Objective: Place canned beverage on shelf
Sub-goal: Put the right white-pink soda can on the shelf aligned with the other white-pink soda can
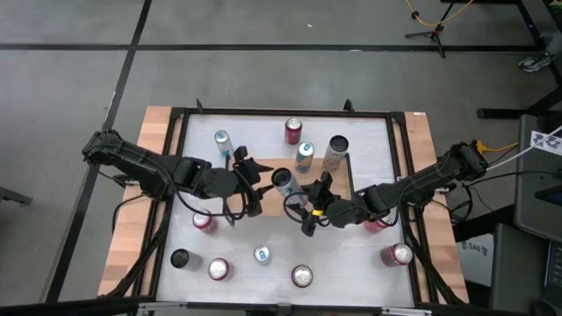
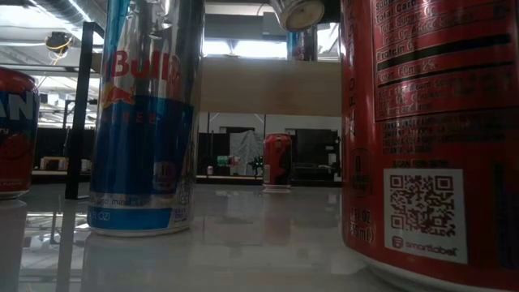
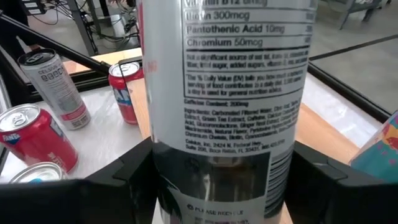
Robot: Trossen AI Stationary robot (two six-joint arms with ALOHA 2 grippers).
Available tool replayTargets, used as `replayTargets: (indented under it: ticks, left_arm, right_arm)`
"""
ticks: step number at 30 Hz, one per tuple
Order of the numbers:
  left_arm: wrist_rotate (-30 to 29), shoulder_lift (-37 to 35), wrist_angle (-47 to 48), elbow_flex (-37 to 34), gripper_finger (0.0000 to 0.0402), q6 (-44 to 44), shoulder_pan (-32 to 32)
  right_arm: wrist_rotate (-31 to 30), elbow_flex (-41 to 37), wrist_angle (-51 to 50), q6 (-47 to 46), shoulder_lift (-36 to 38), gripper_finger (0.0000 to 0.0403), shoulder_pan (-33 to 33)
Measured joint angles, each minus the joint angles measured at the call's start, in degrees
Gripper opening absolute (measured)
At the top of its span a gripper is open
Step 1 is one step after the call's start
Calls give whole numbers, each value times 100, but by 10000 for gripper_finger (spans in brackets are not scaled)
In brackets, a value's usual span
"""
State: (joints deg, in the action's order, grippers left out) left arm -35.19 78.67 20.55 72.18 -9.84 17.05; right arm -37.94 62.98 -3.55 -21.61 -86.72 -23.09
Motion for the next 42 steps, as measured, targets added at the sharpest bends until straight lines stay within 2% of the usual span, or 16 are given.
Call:
replayTargets:
  ticks: [11,27,42]
  left_arm:
    - [238,4,-107,0,211,148,-156]
    - [265,576,-220,0,211,146,-156]
    - [274,721,-435,0,211,139,-156]
  right_arm:
    - [-29,-2,-46,-9,0,253,4]
    - [126,-9,-1241,-91,-11,253,2]
    - [156,-9,-1488,-61,-11,253,-3]
